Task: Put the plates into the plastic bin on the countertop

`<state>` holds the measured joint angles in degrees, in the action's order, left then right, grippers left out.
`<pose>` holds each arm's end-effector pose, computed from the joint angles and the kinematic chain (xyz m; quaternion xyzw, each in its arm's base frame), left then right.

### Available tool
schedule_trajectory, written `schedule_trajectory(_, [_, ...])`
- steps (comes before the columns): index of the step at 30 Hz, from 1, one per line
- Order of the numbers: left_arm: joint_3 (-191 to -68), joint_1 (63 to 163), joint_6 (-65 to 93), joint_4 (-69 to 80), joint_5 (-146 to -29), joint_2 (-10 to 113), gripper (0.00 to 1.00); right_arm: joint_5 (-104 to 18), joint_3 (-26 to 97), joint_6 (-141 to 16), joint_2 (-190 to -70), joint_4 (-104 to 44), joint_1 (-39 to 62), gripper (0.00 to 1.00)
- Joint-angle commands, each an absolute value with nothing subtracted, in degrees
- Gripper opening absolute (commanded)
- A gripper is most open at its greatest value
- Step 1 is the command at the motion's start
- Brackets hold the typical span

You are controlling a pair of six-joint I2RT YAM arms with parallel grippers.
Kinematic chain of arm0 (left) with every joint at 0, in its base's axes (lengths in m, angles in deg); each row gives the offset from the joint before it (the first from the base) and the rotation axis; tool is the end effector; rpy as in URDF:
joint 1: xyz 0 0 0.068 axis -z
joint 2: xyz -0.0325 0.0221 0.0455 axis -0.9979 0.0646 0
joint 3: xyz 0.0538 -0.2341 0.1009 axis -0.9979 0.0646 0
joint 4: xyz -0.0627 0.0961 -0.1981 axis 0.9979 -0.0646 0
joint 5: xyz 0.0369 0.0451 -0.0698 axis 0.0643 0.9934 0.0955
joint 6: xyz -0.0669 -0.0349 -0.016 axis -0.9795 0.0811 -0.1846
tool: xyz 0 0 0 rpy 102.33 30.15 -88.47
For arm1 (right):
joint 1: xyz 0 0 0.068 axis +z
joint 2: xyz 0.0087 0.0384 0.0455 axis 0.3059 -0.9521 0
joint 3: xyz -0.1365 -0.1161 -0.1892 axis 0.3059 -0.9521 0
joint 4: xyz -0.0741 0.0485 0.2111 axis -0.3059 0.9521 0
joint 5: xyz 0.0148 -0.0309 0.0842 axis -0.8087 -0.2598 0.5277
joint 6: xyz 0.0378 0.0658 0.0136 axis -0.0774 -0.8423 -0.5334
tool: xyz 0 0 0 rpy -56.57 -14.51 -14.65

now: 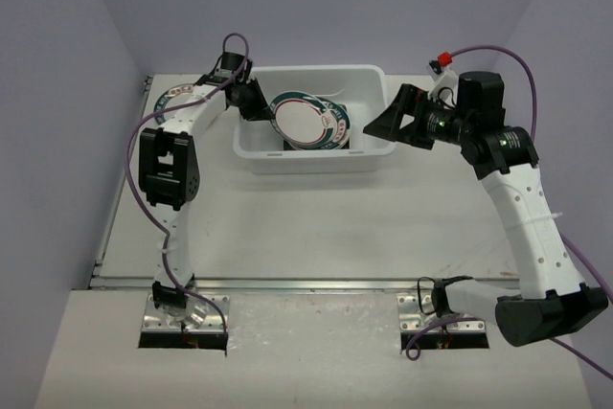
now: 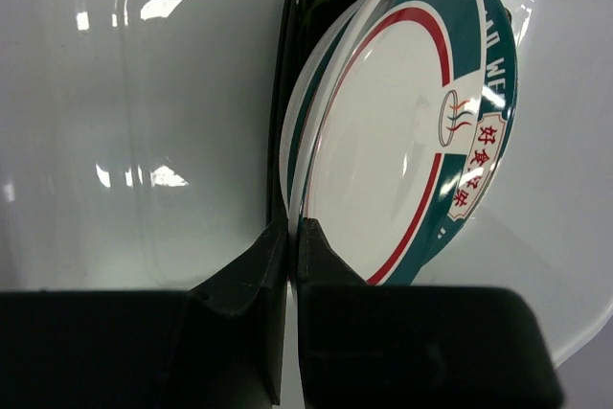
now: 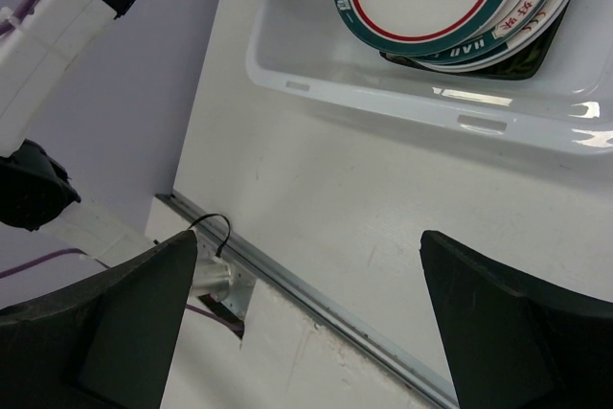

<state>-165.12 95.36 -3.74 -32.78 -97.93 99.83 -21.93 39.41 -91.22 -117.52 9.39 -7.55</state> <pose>0.4518 -0.0934 0.2163 -0.1088 0.9282 -0.2491 0.2540 0.2287 0.0739 0.3814 0.0576 0.8430 0.3900 0.3660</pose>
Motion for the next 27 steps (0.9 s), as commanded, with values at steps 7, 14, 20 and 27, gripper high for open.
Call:
schedule_trajectory(7, [-171.39,96.4,-5.16,-30.27,-101.59,103.68,0.0,-21.04,38.75,-90.2,-116.01,8.34,-7.79,0.99])
schedule_trajectory(14, [-172.24,96.7,-6.13,-30.41,-104.12,104.58,0.2,-20.78,38.72,-90.11,-116.15,8.34,-7.79,0.99])
schedule_trajectory(20, [-175.38,97.88,-5.85,-31.72,-103.66,104.24,0.45,-20.37,38.57,-90.11,-116.24,8.18,-7.79,0.99])
schedule_trajectory(27, [-181.75,99.67,-5.39,-37.17,-101.34,106.51,1.0,-19.81,39.0,-90.2,-116.33,7.99,-7.79,0.99])
